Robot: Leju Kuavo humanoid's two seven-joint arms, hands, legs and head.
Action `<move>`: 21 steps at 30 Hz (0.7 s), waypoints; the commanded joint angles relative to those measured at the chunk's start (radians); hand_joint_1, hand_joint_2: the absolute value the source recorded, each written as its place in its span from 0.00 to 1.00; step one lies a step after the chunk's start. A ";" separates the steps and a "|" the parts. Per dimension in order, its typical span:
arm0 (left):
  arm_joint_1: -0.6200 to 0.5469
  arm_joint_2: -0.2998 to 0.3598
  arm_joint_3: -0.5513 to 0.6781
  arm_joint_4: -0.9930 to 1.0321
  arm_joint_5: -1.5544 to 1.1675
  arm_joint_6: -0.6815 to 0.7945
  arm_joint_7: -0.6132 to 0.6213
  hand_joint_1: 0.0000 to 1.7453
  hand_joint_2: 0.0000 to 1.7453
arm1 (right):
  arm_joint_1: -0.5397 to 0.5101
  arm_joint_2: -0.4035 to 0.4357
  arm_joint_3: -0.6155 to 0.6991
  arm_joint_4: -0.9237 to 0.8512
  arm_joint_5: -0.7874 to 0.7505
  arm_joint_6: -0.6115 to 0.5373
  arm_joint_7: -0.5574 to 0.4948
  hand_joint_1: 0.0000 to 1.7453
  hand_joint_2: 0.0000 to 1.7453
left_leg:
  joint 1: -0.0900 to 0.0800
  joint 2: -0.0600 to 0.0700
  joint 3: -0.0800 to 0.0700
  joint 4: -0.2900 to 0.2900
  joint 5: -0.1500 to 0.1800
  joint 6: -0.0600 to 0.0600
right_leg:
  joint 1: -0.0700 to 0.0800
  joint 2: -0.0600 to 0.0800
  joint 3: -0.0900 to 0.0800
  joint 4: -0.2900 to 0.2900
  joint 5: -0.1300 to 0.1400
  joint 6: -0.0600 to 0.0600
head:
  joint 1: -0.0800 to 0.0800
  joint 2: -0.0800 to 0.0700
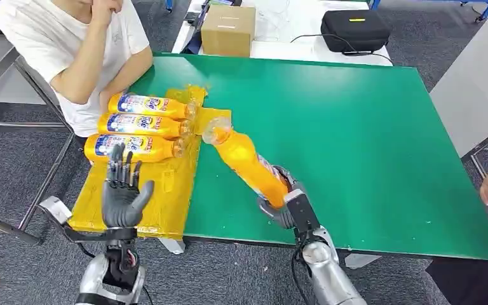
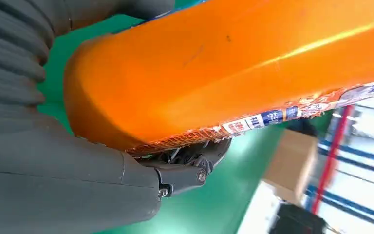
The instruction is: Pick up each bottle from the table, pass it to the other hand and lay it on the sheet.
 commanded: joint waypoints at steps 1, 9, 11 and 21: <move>0.024 0.013 -0.070 0.010 -0.043 -0.031 -0.013 0.00 1.00 | 0.021 -0.010 0.002 -0.115 -0.011 -0.019 -0.016 1.00 1.00 | 0.000 0.000 0.004 0.000 -0.002 -0.001 | 0.000 0.000 0.004 0.000 -0.002 -0.002 | 0.000 0.000; 0.040 -0.002 -0.166 0.027 -0.219 0.005 -0.094 0.00 1.00 | 0.022 -0.019 0.110 -0.160 0.042 0.041 0.014 1.00 1.00 | 0.000 0.000 0.001 0.000 -0.001 0.000 | 0.000 0.000 0.000 0.000 -0.001 -0.001 | 0.000 0.000; 0.040 -0.002 -0.166 0.027 -0.219 0.005 -0.094 0.00 1.00 | 0.022 -0.019 0.110 -0.160 0.042 0.041 0.014 1.00 1.00 | 0.000 0.000 0.003 0.000 -0.002 -0.001 | 0.000 0.000 0.002 0.000 -0.002 -0.001 | 0.000 0.000; 0.020 -0.008 -0.185 0.069 -0.178 -0.024 -0.040 0.00 1.00 | -0.006 -0.009 0.185 -0.144 0.128 0.013 0.018 1.00 1.00 | 0.000 0.000 0.001 -0.001 -0.001 -0.001 | 0.000 0.000 0.000 0.000 -0.001 -0.001 | 0.000 0.000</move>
